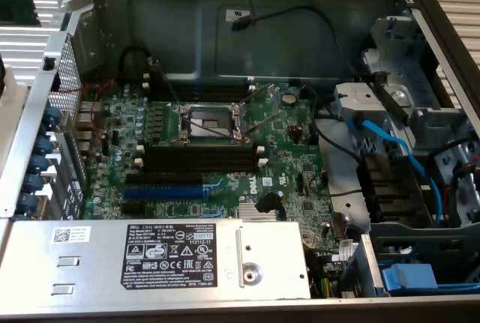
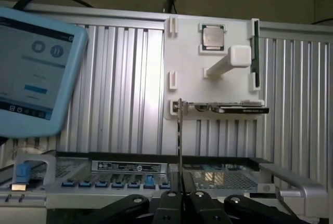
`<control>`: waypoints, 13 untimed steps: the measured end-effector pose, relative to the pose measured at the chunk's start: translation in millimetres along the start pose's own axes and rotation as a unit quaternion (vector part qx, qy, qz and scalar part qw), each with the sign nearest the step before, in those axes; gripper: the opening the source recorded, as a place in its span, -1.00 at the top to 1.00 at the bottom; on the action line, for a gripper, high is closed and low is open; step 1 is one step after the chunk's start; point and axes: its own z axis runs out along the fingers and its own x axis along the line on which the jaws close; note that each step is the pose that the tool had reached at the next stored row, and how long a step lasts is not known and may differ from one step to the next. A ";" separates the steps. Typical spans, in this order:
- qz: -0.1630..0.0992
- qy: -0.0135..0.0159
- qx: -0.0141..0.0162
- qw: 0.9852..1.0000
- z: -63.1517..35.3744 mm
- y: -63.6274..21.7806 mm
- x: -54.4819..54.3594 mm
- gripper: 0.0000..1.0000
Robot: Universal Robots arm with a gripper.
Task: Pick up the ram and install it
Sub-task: 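Pick up the ram and move it above insertion slot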
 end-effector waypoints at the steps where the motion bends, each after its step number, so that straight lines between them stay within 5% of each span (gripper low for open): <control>1: 0.000 0.000 0.000 1.000 -0.3 -4.6 0.1 0.76; 7: 0.000 0.000 -0.002 1.000 -2.3 -31.5 1.0 0.76; 13: 0.000 0.000 -0.006 1.000 -4.0 -57.9 2.3 0.76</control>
